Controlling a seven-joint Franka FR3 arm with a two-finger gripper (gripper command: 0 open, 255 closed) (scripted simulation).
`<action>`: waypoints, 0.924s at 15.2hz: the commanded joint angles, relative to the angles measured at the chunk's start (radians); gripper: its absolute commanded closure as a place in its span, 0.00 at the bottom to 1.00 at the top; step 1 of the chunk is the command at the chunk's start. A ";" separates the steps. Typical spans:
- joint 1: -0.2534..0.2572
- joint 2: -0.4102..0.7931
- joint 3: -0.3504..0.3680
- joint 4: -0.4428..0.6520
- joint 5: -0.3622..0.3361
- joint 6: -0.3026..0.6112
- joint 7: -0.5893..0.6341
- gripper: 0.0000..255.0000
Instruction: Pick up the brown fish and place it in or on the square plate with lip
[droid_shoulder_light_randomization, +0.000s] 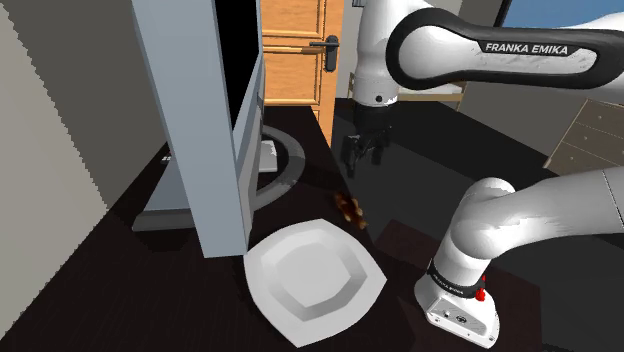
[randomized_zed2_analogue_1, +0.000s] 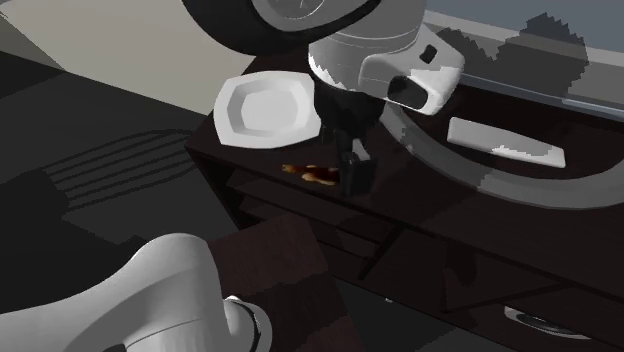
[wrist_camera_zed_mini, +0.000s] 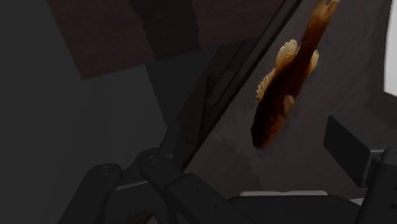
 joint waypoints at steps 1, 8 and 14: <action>-0.024 -0.018 0.071 -0.031 0.055 0.042 0.149 0.00; -0.081 -0.008 0.251 -0.082 0.173 0.166 0.434 0.00; -0.072 -0.004 0.280 -0.151 0.199 0.239 0.429 0.00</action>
